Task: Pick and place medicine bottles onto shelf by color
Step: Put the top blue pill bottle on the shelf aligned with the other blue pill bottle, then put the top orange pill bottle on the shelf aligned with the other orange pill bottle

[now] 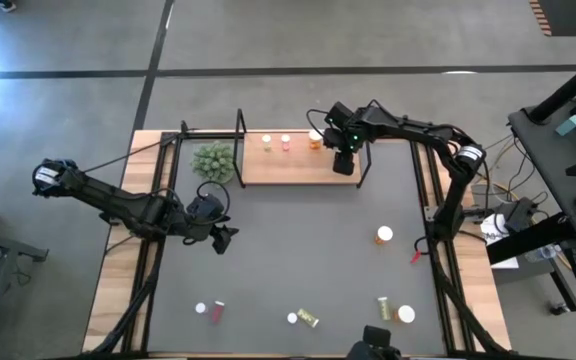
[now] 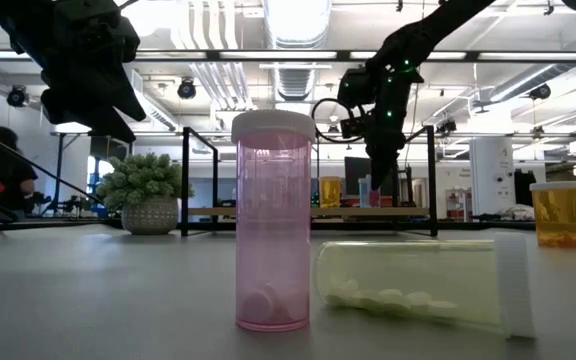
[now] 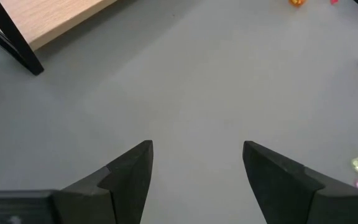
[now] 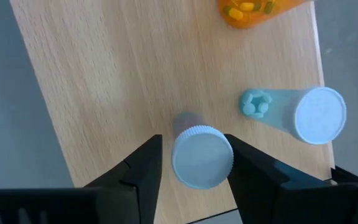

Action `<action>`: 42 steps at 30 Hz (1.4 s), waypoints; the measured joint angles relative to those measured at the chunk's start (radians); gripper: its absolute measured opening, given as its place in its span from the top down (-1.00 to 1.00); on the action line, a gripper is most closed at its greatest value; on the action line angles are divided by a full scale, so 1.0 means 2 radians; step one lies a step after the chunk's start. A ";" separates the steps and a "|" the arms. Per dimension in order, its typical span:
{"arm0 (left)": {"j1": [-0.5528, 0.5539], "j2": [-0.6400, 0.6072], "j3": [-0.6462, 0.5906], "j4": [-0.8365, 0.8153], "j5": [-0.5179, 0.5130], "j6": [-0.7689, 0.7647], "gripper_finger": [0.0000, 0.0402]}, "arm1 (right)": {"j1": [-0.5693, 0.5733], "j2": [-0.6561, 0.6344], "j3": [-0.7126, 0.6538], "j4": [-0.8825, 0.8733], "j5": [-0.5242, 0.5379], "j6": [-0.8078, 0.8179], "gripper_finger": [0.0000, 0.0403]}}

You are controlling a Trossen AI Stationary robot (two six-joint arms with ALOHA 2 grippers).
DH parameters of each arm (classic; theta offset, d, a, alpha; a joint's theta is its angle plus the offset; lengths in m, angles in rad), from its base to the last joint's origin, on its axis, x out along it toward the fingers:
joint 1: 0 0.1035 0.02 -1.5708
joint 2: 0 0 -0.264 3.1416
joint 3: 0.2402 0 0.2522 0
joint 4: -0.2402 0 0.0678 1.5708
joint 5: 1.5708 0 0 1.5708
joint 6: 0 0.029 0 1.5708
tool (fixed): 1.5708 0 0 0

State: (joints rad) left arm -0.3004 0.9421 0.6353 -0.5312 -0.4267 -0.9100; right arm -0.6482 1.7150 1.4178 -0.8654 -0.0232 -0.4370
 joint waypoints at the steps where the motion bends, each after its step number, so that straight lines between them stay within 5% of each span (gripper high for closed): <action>1: 0.000 0.000 0.000 0.000 0.000 0.000 -0.16 | 0.000 -0.001 0.001 -0.001 0.000 0.000 0.20; 19: 0.000 0.000 0.000 0.000 0.000 0.004 -0.16 | 0.000 -0.003 0.104 -0.112 0.004 0.055 -0.08; 27: 0.000 0.000 0.000 0.000 0.000 0.004 -0.16 | 0.017 -0.003 0.192 -0.178 -0.004 0.148 -0.10; 37: 0.000 0.000 -0.001 -0.001 0.003 0.004 -0.16 | 0.138 -0.003 0.254 -0.356 -0.006 0.296 -0.10; 42: 0.000 0.000 -0.001 0.000 0.028 0.005 -0.16 | 0.229 -0.028 0.236 -0.352 -0.006 0.412 -0.10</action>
State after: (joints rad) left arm -0.3008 0.9421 0.6331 -0.5320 -0.3716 -0.9009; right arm -0.1910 1.6590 1.8905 -1.5694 -0.0345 0.3871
